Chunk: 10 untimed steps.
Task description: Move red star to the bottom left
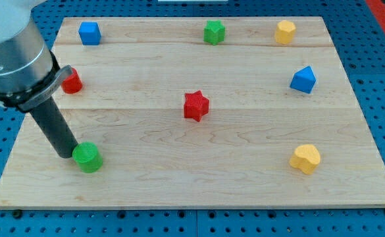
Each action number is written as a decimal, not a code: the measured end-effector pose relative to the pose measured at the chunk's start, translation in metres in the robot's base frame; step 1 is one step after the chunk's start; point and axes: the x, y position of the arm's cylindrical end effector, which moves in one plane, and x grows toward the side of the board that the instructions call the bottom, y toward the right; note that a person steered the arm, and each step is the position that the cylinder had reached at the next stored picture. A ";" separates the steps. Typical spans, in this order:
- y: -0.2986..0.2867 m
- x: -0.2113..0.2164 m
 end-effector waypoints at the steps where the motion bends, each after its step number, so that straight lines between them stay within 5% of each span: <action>1: 0.006 0.003; 3: 0.020 0.022; 4: 0.053 -0.004; 8: 0.192 -0.002; 10: 0.248 -0.085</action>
